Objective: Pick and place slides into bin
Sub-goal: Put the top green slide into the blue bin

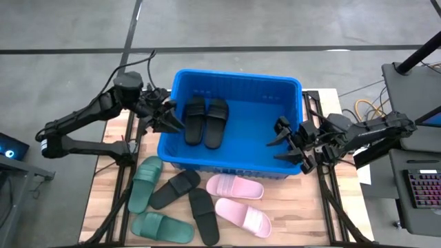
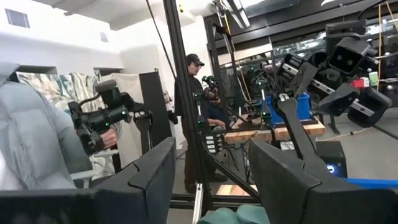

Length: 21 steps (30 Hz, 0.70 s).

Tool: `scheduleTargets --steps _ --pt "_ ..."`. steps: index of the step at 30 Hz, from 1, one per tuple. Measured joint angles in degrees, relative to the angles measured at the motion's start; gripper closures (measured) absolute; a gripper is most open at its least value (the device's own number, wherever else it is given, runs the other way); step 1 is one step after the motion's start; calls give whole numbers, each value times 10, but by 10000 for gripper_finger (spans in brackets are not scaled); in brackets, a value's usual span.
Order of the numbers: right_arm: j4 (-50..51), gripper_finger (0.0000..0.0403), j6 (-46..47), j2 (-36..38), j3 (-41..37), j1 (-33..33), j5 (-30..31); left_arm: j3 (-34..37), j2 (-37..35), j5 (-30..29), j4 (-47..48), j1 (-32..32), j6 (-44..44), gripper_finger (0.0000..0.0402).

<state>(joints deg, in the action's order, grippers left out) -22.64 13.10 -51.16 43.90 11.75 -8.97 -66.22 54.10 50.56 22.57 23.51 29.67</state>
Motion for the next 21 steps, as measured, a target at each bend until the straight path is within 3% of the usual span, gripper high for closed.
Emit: scheduleTargets --steps 7,15,21 --pt "2 211 4 0 0 0 0 0 17 0 1 -1 4 259" --pt "42 211 49 0 0 0 0 0 18 44 10 -33 67 259" --pt "59 211 49 0 0 0 0 0 1 45 12 -57 107 261"
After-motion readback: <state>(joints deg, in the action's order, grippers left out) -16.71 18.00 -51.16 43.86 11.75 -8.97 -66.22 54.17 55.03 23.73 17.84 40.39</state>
